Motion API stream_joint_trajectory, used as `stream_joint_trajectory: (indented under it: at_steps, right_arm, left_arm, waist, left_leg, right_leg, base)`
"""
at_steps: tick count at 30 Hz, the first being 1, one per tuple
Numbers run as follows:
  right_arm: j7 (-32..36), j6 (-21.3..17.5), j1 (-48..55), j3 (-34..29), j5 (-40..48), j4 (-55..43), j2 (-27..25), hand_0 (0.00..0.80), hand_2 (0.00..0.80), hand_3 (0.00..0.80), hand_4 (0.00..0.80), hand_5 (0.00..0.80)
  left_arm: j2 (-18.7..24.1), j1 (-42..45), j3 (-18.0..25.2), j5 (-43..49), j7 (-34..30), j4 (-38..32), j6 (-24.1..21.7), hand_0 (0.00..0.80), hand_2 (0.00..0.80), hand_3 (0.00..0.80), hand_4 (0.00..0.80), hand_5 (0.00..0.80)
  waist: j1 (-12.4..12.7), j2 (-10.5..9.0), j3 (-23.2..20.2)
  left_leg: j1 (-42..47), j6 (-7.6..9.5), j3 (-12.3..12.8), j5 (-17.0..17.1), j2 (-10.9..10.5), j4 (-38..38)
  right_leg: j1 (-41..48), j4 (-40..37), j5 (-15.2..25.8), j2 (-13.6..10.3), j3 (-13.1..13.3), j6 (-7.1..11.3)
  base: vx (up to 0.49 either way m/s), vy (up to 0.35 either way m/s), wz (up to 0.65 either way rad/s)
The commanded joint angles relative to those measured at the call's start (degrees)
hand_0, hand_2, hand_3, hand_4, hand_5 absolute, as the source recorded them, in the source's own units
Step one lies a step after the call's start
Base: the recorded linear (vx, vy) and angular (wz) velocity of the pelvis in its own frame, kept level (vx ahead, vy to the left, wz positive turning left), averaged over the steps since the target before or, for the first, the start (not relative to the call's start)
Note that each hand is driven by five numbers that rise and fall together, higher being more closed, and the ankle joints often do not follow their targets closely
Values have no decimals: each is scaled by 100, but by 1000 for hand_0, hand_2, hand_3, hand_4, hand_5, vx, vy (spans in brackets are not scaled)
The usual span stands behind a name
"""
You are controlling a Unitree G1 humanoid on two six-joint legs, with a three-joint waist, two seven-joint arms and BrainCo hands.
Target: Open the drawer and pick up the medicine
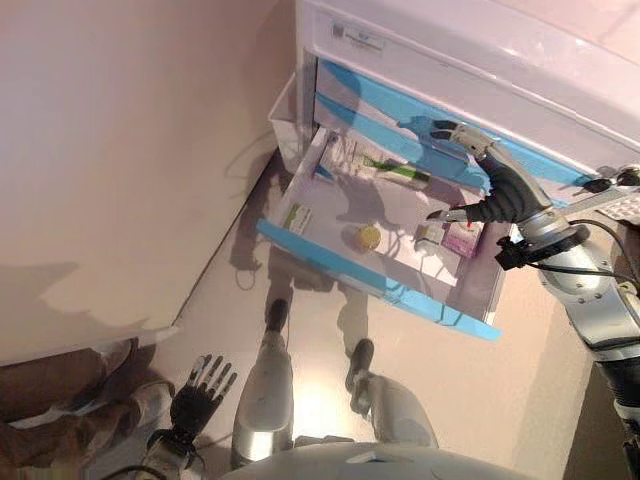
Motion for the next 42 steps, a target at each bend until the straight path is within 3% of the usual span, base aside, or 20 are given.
stream_joint_trajectory:
  at_steps: [1, 10, 18, 25, 42]
  right_arm:
    - [45, -72, -304, 277, -151, -391, -285, 0, 0, 0, 0, 0]
    - [-59, 171, -623, 1201, -628, 353, -342, 0, 0, 0, 0, 0]
    - [-572, 355, -837, 1667, -911, 1278, -231, 0, 0, 0, 0, 0]
    - [-973, 561, -980, 1861, -1141, 1985, -113, 0, 0, 0, 0, 0]
    - [-1038, 377, -1053, 1898, -938, 2596, 209, 0, 0, 0, 0, 0]
  left_arm:
    - [302, 45, -301, -49, -42, -115, -219, 0, 0, 0, 0, 0]
    - [362, -94, -535, -167, -46, -120, -247, 0, 0, 0, 0, 0]
    - [393, -198, -675, -231, -29, -175, -259, 0, 0, 0, 0, 0]
    - [402, -201, -734, -235, 8, -260, -219, 0, 0, 0, 0, 0]
    - [334, -189, -804, -150, 6, -362, -132, 0, 0, 0, 0, 0]
  waist:
    - [76, -172, -181]
    - [133, -65, -28]
    - [163, 54, 128]
    - [191, 165, 220]
    - [218, 334, 316]
  left_leg:
    - [-126, 111, 68, -687, -105, 435]
    - [-227, 130, 12, -646, -169, 460]
    - [-373, 160, -7, -625, -231, 567]
    - [-444, 188, -30, -601, -278, 587]
    - [-461, 218, -22, -603, -331, 644]
  right_leg:
    - [-265, 326, -9, -54, 35, 13]
    - [-382, 424, -22, -99, -59, -17]
    - [-540, 559, -16, -152, -106, -39]
    - [-660, 657, -13, -185, -137, -58]
    - [-789, 851, -67, -234, -150, -99]
  base:
    - [-30, -12, 6]
    - [-35, 6, 8]
    - [-23, 14, 4]
    - [-7, 4, 1]
    - [0, 0, 0]
